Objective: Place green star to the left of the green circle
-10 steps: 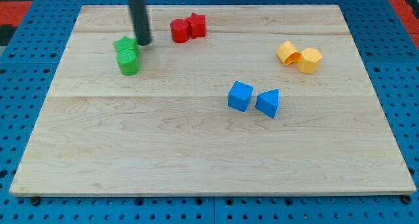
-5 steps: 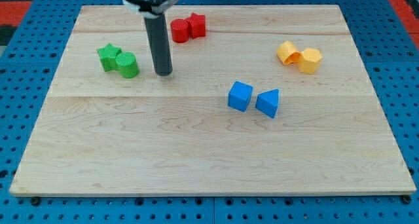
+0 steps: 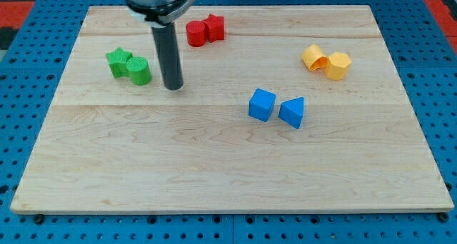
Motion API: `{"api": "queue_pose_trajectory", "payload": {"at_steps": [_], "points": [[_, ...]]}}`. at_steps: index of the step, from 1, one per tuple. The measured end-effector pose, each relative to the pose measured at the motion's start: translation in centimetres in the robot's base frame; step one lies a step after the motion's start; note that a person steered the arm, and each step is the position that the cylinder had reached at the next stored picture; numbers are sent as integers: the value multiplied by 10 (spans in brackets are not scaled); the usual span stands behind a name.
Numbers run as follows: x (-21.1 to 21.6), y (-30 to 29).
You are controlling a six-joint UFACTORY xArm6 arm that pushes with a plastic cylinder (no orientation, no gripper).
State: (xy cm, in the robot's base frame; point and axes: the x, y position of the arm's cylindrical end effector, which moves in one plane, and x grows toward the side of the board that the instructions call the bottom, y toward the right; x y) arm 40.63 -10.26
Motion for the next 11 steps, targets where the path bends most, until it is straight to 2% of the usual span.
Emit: {"api": "queue_pose_trajectory", "payload": {"at_steps": [2,3,5,6,7,9,11], "points": [[-17,-35],[-17,-8],[-18,8],[-59,11],[-77,-42],[-63,-201],[-37,-196]]}}
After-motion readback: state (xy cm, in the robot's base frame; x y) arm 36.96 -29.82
